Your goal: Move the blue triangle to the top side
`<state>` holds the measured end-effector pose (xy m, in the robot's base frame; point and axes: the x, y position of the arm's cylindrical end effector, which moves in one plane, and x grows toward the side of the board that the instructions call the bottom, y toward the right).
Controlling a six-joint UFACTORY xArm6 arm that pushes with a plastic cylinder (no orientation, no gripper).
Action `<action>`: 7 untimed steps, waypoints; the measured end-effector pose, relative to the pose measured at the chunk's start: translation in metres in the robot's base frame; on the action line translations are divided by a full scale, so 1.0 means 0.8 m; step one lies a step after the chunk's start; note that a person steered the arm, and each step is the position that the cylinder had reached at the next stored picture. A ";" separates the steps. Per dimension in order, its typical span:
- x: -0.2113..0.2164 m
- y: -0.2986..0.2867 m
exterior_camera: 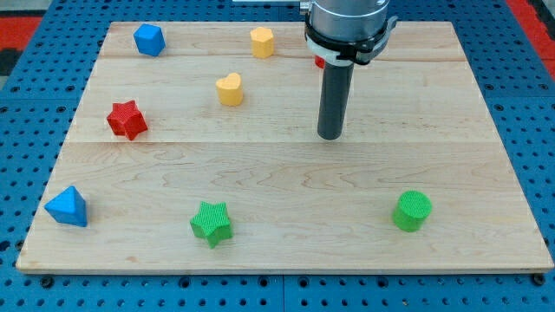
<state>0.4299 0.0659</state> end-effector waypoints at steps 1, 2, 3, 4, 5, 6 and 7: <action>0.000 0.005; 0.000 0.009; 0.000 0.012; 0.003 0.020; 0.003 0.028; 0.003 0.029; 0.003 0.029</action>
<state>0.4325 0.0887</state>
